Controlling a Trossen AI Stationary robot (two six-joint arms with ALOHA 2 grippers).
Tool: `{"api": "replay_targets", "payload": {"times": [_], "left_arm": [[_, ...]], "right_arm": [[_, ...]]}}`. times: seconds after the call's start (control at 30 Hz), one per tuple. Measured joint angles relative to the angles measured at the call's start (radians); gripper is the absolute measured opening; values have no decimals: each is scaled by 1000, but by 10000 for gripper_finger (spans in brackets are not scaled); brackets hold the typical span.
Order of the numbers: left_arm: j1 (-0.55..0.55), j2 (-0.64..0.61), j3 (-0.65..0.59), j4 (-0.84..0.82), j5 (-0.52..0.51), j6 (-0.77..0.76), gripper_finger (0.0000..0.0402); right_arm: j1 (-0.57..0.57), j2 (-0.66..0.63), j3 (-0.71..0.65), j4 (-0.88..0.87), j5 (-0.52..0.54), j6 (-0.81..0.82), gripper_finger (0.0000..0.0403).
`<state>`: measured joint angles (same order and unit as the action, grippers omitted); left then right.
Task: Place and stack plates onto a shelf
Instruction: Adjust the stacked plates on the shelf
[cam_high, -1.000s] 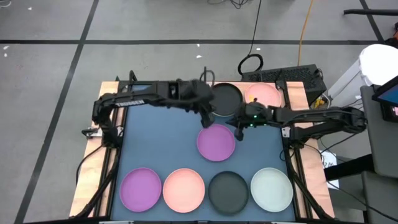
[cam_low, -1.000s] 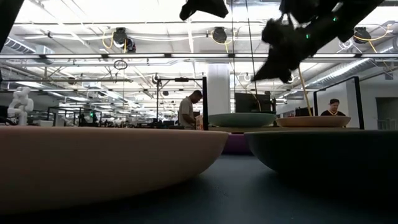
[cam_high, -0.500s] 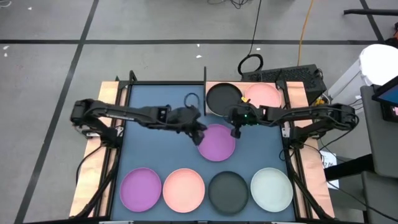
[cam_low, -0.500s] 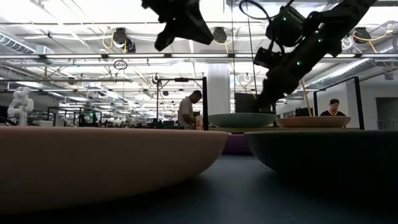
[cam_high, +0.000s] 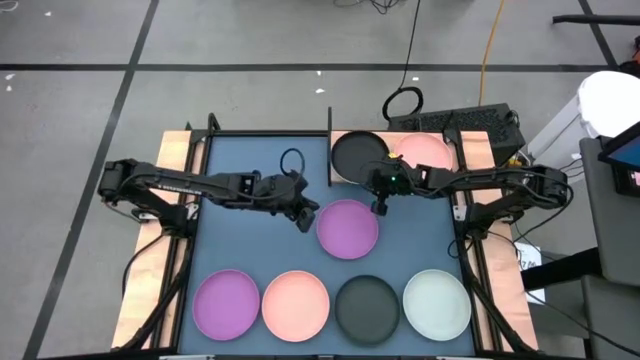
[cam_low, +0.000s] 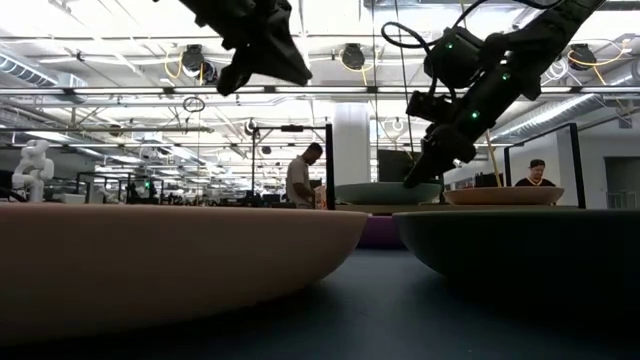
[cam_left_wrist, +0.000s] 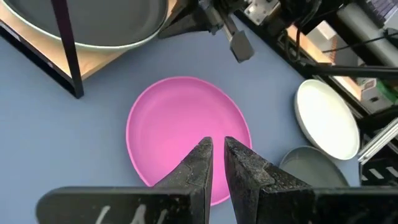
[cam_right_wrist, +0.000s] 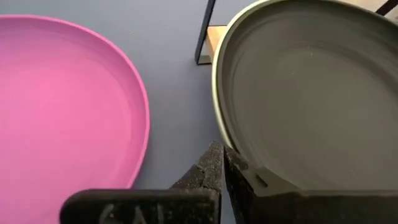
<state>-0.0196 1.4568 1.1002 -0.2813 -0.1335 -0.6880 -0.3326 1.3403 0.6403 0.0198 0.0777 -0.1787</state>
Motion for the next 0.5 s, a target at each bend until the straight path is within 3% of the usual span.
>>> {"api": "replay_targets", "payload": {"times": [0.5], "left_arm": [[0,1,0,-2,-4,2,44]], "right_arm": [[-32,-16,0,8,27,21,0]]}}
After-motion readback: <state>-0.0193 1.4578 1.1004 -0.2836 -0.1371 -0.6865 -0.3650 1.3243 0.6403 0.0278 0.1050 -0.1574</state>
